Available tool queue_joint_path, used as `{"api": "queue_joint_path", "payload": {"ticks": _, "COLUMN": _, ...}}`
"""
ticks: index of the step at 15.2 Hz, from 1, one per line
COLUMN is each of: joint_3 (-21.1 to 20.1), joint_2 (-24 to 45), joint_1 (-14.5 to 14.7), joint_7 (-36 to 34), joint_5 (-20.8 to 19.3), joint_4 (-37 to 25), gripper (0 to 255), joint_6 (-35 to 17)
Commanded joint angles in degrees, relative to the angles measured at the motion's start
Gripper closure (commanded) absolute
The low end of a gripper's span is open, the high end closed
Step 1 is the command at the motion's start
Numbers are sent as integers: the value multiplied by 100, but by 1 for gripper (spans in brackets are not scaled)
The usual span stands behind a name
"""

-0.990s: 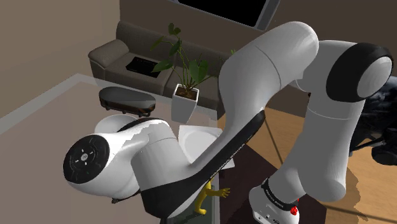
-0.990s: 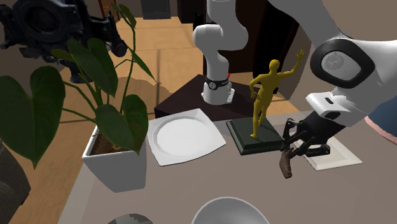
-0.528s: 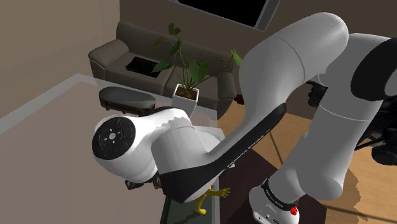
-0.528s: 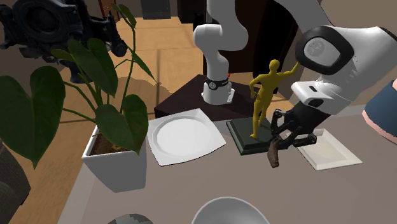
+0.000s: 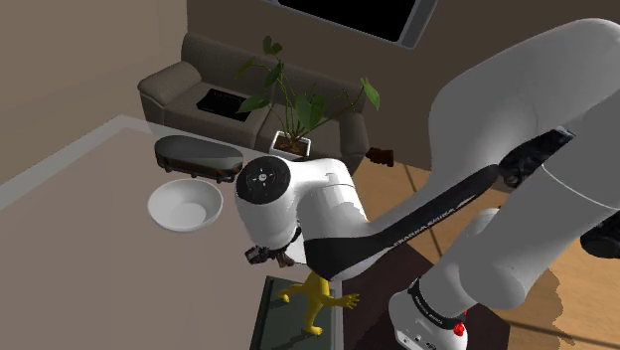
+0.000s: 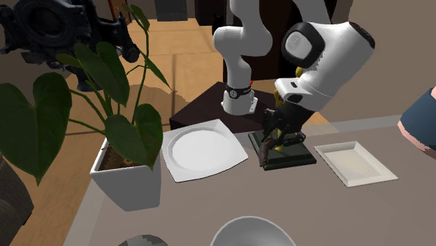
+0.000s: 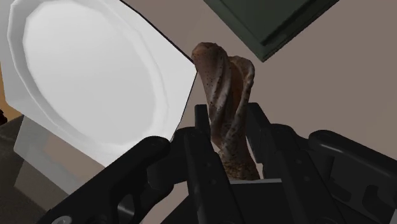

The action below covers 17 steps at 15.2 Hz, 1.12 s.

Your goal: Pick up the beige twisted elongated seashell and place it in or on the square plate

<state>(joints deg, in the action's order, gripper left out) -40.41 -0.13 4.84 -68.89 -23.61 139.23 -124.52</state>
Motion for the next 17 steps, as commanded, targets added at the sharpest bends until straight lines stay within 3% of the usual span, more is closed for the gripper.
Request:
{"api": "queue_joint_path", "payload": {"ticks": 1, "joint_3": 133, "joint_2": -437, "joint_1": -132, "joint_7": 406, "joint_5": 205, "joint_4": 410, "gripper": 255, "joint_6": -226}}
{"api": "queue_joint_path", "payload": {"ticks": 6, "joint_3": 608, "joint_2": -1294, "joint_1": -321, "joint_7": 1297, "joint_5": 496, "joint_4": 1269, "gripper": 255, "joint_6": -680}}
{"api": "queue_joint_path", "payload": {"ticks": 9, "joint_3": 759, "joint_2": -1755, "joint_1": -619, "joint_7": 1872, "joint_5": 631, "joint_4": 1718, "gripper": 255, "joint_6": -930}}
{"api": "queue_joint_path", "payload": {"ticks": 11, "joint_3": 694, "joint_2": -2070, "joint_1": -998, "joint_7": 2335, "joint_5": 791, "joint_4": 1990, "gripper": 255, "joint_6": -1110}}
{"api": "queue_joint_path", "payload": {"ticks": 14, "joint_3": 234, "joint_2": -2602, "joint_1": -1914, "joint_7": 3285, "joint_5": 1325, "joint_4": 2361, "gripper": 255, "joint_6": -1417}}
{"api": "queue_joint_path", "payload": {"ticks": 15, "joint_3": -14, "joint_2": -2806, "joint_1": -2299, "joint_7": 3694, "joint_5": 1621, "joint_4": 2472, "gripper": 255, "joint_6": -1523}}
{"api": "queue_joint_path", "payload": {"ticks": 16, "joint_3": 317, "joint_2": -2703, "joint_1": -1954, "joint_7": 3382, "joint_5": 4315, "joint_4": 2119, "gripper": 255, "joint_6": -1407}}
{"api": "queue_joint_path", "payload": {"ticks": 17, "joint_3": 227, "joint_2": -2730, "joint_1": -2035, "joint_7": 3434, "joint_5": 4386, "joint_4": 2115, "gripper": 0, "joint_6": -1392}}
